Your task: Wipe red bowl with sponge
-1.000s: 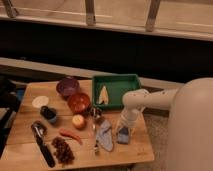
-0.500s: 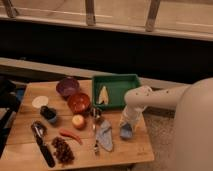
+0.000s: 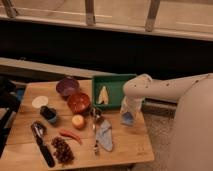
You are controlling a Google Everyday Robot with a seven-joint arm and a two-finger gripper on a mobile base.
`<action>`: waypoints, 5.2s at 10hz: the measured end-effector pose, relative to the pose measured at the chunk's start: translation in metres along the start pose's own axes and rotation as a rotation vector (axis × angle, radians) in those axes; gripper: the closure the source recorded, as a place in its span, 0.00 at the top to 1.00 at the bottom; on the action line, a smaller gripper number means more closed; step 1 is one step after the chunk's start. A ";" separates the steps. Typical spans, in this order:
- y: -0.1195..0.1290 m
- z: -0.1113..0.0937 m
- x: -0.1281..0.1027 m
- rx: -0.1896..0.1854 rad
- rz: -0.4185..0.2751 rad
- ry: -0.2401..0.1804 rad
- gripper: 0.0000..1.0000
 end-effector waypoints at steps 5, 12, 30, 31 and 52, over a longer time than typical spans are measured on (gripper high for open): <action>0.093 -0.025 -0.003 -0.038 -0.143 -0.060 0.10; 0.080 -0.017 0.000 -0.026 -0.134 -0.041 0.10; 0.286 -0.042 -0.004 -0.262 -0.525 -0.107 0.10; 0.292 -0.044 -0.002 -0.298 -0.514 -0.090 0.10; 0.306 0.006 -0.043 -0.367 -0.498 -0.078 0.10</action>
